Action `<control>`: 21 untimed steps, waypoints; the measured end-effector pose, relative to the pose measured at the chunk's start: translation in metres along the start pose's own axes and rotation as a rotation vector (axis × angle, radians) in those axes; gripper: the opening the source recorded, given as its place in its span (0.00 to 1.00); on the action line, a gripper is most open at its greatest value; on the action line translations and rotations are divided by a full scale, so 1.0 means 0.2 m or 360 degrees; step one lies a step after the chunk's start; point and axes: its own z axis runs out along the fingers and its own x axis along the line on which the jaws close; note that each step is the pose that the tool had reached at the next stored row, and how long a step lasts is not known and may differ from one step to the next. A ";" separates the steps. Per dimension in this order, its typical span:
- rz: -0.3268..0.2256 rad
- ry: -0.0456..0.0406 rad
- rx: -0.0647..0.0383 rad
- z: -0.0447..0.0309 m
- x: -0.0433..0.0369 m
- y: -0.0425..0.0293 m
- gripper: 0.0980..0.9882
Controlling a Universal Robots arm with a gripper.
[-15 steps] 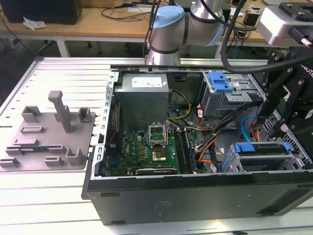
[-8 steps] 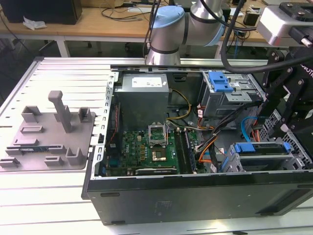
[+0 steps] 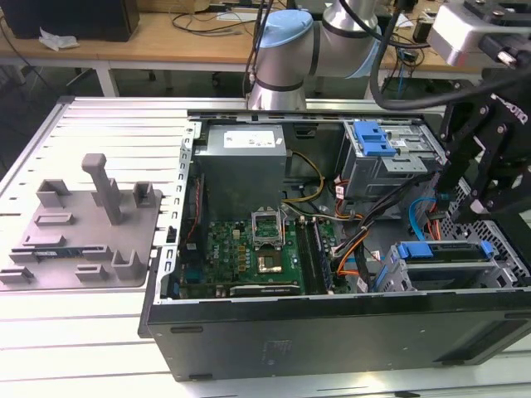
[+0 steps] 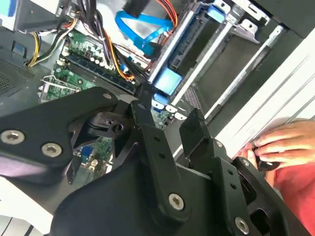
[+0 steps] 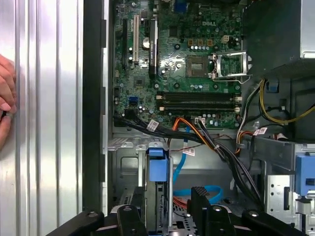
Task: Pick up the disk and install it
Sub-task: 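Insert the first disk wire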
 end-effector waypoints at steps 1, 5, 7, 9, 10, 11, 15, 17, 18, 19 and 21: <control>0.0001 0.0106 -0.0001 0.000 -0.059 0.000 0.45; 0.0002 0.0269 -0.0002 0.001 -0.115 -0.001 0.45; 0.0003 0.0377 -0.0003 0.000 -0.168 -0.001 0.45; 0.0004 0.0439 -0.0003 0.000 -0.223 -0.002 0.45; 0.0004 0.0463 -0.0003 0.000 -0.257 -0.003 0.45; 0.0004 0.0478 -0.0003 -0.001 -0.291 -0.004 0.45; 0.0004 0.0502 -0.0004 0.000 -0.408 -0.035 0.45; 0.0004 0.0504 -0.0006 0.001 -0.427 -0.083 0.45; 0.0004 0.0505 -0.0008 0.002 -0.432 -0.108 0.45; 0.0003 0.0505 -0.0010 0.002 -0.437 -0.134 0.45; 0.0002 0.0505 -0.0016 0.005 -0.446 -0.188 0.45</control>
